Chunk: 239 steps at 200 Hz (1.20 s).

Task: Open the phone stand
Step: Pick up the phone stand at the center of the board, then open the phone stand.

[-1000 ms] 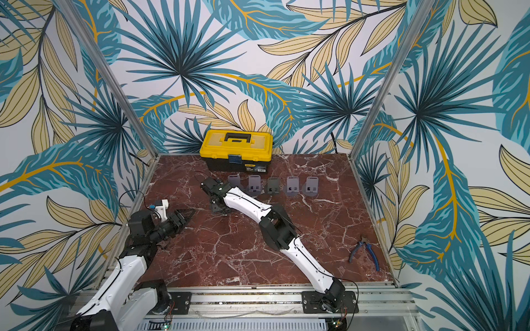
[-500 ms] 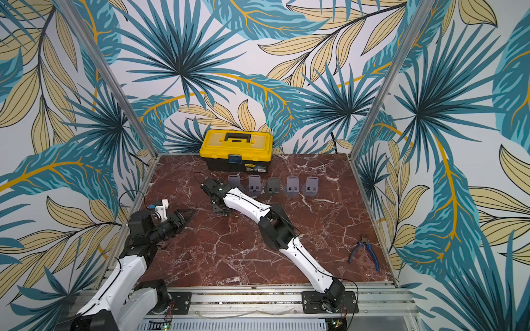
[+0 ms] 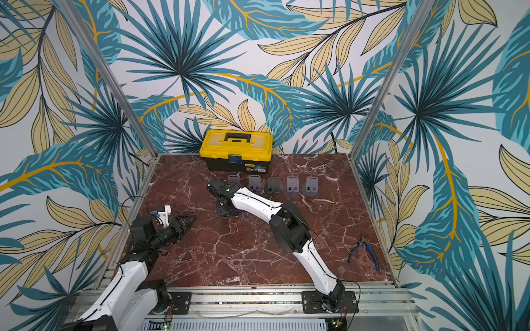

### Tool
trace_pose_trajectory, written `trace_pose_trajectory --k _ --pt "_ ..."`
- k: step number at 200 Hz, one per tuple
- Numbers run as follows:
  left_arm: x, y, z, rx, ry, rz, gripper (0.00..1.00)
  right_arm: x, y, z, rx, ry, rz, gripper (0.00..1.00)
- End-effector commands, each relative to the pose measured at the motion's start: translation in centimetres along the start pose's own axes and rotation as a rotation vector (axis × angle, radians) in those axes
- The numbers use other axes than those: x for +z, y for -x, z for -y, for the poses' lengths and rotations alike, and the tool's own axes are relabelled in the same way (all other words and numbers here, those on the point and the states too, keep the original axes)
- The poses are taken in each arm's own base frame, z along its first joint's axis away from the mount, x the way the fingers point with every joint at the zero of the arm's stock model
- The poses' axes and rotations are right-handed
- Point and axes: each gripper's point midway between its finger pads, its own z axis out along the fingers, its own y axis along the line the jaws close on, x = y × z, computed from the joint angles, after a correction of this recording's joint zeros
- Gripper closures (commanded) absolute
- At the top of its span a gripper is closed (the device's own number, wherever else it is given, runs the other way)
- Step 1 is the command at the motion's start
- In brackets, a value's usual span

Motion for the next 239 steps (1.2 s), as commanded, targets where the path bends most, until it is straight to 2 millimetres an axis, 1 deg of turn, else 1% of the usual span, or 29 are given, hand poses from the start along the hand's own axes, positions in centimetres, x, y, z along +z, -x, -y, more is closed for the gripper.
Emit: trace_pose_trajectory --k 1,18,38,53,70,93,126,168,210,239 --pt "-0.1 -1.3 1.6 0.043 -0.047 -0.009 0.41 -5.2 1.9 -1.9 0.064 0.152 0.098 0.66" --pt "0.0 -2.3 2.7 0.072 -0.068 -0.005 0.41 -6.7 1.3 -2.3 0.079 0.207 0.095 0.67" --pt "0.1 -3.0 2.7 0.072 -0.066 0.013 0.40 -8.1 0.9 -2.5 0.095 0.253 0.101 0.67" --pt "0.2 -3.2 2.9 0.083 -0.069 0.024 0.40 -9.2 0.8 -2.7 0.101 0.282 0.108 0.67" --pt "0.4 -3.2 4.0 0.117 -0.095 0.033 0.40 -10.1 0.7 -2.8 0.104 0.307 0.115 0.67" --pt "1.2 -3.5 4.7 0.141 -0.102 0.030 0.40 -11.3 0.9 -3.0 0.103 0.330 0.127 0.67" --pt "2.7 -3.6 5.7 0.171 -0.119 0.014 0.41 -11.9 1.0 -3.3 0.106 0.355 0.131 0.67" --pt "3.8 -2.8 6.6 0.192 -0.135 0.022 0.44 -12.3 1.0 -3.4 0.109 0.364 0.134 0.67" --pt "4.2 -2.3 8.5 0.228 -0.178 0.019 0.44 -12.5 1.0 -3.3 0.107 0.359 0.137 0.67" --pt "4.4 -2.5 9.2 0.243 -0.195 0.004 0.44 -12.5 1.0 -3.3 0.106 0.358 0.140 0.68"
